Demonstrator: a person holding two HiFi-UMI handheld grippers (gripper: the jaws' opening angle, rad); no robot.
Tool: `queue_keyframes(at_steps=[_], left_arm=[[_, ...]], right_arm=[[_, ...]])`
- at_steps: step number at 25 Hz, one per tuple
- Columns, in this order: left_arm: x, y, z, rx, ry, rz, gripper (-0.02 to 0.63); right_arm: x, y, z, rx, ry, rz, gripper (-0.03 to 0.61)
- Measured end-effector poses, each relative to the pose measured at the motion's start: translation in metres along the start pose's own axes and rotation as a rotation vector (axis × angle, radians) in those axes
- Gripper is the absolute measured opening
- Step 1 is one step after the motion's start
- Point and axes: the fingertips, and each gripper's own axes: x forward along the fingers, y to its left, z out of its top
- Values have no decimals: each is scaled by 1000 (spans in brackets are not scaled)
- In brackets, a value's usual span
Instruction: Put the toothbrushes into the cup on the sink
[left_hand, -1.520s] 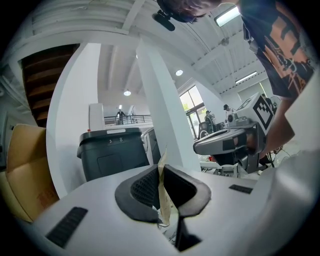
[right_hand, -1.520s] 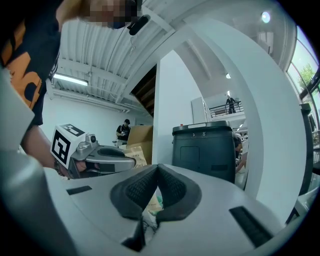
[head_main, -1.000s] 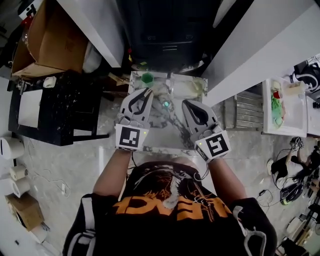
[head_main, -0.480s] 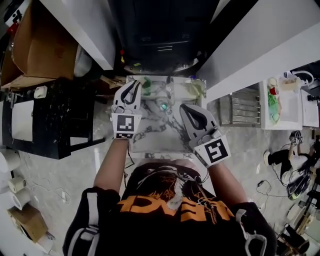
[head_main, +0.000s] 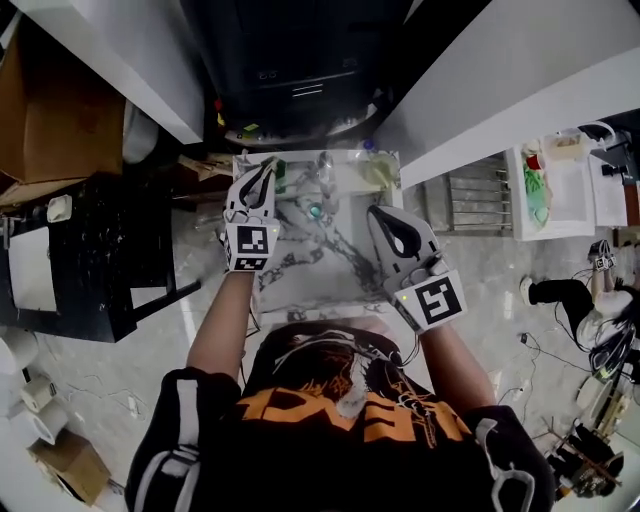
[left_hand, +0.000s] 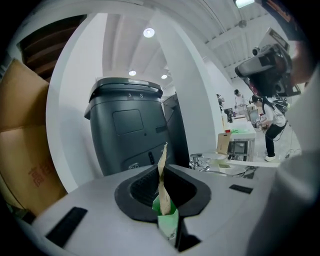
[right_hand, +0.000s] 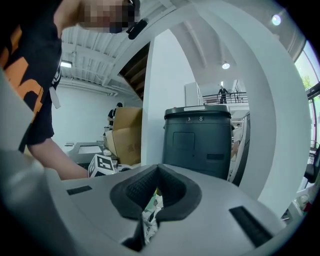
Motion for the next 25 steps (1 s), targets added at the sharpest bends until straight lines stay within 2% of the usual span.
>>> queue_keyframes(at_steps=[3, 4, 6, 8, 15, 18, 21, 25], left_arm=[[6, -8, -1, 21, -7, -28, 55], [8, -10, -1, 29, -9, -37, 76], [7, -12, 0, 37, -12, -50, 179], [5, -11, 0, 33, -16, -54, 202], [-15, -14, 18, 38, -56, -88, 207], [-32, -11, 33, 43, -75, -61, 201], [-50, -6, 58, 40, -124, -33, 187], [-67, -9, 89, 45, -169, -49, 184]], right_arm=[[1, -6, 0, 6, 1, -22, 14], [1, -6, 0, 7, 0, -25, 14], [3, -4, 0, 6, 2, -24, 14], [6, -1, -2, 7, 4, -17, 14], [22, 11, 3, 13, -17, 24, 14], [28, 18, 10, 6, -36, 47, 14], [30, 23, 16, 0, -53, 63, 14], [27, 25, 21, -13, -63, 77, 14]])
